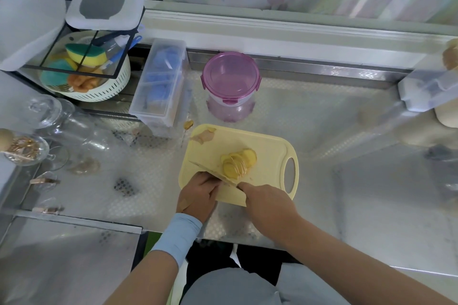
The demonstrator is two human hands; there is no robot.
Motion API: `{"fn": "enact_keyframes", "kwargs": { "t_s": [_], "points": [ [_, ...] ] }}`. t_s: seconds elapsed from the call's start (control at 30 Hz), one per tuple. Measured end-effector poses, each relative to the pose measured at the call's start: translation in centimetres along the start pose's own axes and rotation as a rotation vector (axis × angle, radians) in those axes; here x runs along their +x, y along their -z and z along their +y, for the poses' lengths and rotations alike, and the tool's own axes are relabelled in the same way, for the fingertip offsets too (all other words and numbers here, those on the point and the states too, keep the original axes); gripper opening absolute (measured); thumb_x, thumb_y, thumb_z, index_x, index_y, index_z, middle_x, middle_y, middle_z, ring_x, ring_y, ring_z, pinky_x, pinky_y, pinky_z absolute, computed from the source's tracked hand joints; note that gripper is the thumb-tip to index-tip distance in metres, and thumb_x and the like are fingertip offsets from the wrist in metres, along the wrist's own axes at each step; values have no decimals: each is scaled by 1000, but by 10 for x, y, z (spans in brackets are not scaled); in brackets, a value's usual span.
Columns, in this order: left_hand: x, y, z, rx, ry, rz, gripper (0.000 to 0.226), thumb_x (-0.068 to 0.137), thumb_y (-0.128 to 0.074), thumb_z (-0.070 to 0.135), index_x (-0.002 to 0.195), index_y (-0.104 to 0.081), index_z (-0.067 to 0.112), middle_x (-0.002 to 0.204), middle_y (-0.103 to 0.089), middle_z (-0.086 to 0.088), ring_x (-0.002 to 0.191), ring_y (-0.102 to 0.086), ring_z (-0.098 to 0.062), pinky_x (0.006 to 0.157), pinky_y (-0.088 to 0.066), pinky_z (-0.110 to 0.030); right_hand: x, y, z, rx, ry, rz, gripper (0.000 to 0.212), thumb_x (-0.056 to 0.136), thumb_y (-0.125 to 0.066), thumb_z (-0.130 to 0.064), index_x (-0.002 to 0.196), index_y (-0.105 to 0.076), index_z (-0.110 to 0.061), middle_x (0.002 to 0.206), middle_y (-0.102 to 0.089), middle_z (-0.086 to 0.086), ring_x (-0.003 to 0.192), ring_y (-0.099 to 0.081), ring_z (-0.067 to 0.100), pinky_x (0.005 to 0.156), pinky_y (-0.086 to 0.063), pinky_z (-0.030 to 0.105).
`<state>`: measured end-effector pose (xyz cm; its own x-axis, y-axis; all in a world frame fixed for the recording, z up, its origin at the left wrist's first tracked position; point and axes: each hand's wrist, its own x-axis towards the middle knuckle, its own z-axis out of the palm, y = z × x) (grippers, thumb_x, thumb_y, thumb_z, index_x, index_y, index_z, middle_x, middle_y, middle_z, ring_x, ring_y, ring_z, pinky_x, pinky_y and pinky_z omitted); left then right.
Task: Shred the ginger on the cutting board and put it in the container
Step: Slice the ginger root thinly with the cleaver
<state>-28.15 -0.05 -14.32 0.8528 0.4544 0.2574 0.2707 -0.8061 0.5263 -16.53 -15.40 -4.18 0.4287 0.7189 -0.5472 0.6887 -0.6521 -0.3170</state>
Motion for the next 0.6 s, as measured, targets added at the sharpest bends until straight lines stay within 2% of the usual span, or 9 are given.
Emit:
{"fn": "enact_keyframes", "kwargs": {
  "t_s": [0.1,0.3,0.4,0.6],
  "points": [
    [-1,-1,1,-5,13,12,26,87,-53,23,82,-75,11,88,-69,-5,89,-53,-16,73,-43,-20,-3,2,1,-23,-6,-6,56,91,-42,1,141,-44,-26,86,-60,5,68,-53,26,50,-34,32],
    [-1,-1,1,-11,27,16,25,87,-54,25,81,-75,13,87,-68,-3,89,-55,-15,71,-45,-21,-1,3,1,-43,-8,-11,53,91,-44,1,138,-46,-24,81,-55,3,66,-53,26,55,-40,34],
    [0,-1,1,-4,24,4,23,86,-55,23,81,-75,14,87,-68,-3,88,-56,-16,70,-46,-22,0,3,1,-47,-8,-7,52,91,-47,0,137,-46,-24,84,-60,4,69,-56,27,55,-42,35],
    [1,-1,0,-19,31,-7,24,87,-54,25,81,-75,14,88,-69,-2,89,-56,-16,69,-49,-25,1,3,0,-20,-20,-22,55,90,-44,1,139,-46,-23,82,-54,2,67,-52,25,55,-40,34]
  ]
}}
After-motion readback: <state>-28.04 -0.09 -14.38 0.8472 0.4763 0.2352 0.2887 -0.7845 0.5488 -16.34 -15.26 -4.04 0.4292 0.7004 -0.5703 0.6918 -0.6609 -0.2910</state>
